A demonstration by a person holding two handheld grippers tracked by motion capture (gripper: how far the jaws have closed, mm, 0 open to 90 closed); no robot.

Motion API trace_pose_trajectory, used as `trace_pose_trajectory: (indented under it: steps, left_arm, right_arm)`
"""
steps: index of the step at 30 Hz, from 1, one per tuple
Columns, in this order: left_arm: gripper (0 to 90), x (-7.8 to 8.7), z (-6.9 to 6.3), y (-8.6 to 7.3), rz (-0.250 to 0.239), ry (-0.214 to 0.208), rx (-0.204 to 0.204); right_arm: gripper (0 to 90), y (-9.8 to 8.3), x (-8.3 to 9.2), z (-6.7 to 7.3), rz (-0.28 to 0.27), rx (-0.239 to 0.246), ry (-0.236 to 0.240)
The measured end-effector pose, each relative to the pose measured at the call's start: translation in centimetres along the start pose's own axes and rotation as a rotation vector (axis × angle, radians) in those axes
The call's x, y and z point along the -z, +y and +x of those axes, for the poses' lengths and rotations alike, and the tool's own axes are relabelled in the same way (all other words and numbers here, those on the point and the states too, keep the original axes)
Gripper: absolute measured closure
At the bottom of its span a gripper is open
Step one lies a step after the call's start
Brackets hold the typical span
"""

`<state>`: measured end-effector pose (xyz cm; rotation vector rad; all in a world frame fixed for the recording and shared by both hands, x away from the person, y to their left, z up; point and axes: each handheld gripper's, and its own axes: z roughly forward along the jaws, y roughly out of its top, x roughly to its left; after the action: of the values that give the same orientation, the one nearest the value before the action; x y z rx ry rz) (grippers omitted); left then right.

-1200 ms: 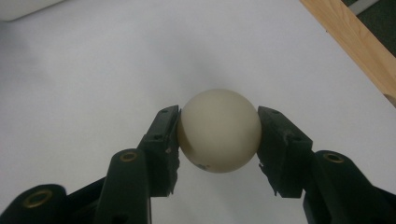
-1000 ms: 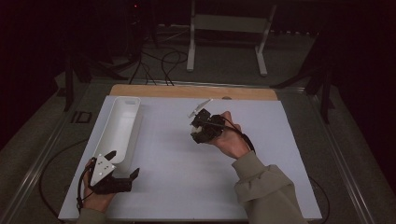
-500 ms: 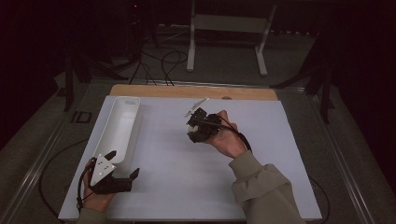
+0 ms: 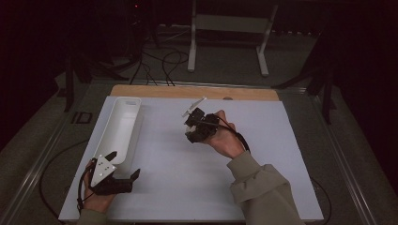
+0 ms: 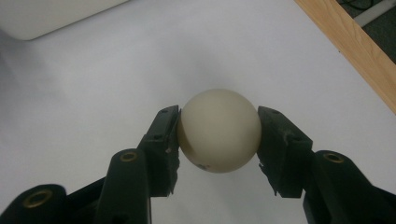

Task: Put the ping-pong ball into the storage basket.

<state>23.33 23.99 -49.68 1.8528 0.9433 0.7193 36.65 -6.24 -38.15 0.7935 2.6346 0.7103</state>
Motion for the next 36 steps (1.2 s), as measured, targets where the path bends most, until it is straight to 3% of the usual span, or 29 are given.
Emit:
trace_pose_trajectory:
  steps: [36]
  left_arm:
    - [0.0,0.0,0.0,0.0,0.001,-0.003,-0.001]
  right_arm:
    - [50.6,1.5,-1.0,0.4,0.004,0.013,0.012]
